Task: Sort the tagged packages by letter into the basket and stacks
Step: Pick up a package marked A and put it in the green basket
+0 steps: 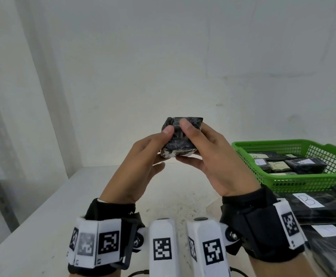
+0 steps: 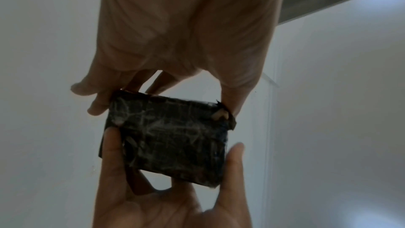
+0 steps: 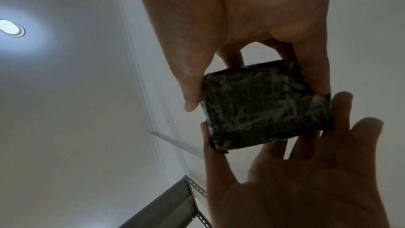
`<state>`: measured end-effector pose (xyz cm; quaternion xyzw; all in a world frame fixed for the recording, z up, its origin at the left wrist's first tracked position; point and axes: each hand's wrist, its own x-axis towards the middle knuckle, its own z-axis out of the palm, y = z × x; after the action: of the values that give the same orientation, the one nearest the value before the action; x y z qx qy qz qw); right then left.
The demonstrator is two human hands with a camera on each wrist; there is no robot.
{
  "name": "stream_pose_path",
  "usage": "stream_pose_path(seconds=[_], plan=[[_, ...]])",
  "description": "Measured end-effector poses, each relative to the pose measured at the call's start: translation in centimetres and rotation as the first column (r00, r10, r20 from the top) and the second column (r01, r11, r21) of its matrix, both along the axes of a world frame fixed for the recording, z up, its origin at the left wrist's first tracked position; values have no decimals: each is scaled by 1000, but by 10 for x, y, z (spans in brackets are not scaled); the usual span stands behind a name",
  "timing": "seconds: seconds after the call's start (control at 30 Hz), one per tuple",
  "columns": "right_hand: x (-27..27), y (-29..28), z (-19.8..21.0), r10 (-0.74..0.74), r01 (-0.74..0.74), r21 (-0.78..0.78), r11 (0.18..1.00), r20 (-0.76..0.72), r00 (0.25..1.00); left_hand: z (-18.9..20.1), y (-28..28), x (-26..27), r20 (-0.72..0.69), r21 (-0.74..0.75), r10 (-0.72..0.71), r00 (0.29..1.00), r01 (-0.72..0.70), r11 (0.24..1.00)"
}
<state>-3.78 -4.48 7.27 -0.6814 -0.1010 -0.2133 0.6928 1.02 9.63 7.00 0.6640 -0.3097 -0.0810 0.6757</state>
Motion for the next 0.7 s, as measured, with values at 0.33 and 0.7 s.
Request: stream_pose_path(seconds=[0.33, 0.7], plan=[[2, -3, -2, -8, 9, -6, 1000, 76, 997, -6, 7, 12, -93, 31, -128, 987, 132, 991], [2, -13, -1, 170, -169, -43, 985, 23, 985, -4, 7, 12, -46, -145, -94, 995, 86, 986]])
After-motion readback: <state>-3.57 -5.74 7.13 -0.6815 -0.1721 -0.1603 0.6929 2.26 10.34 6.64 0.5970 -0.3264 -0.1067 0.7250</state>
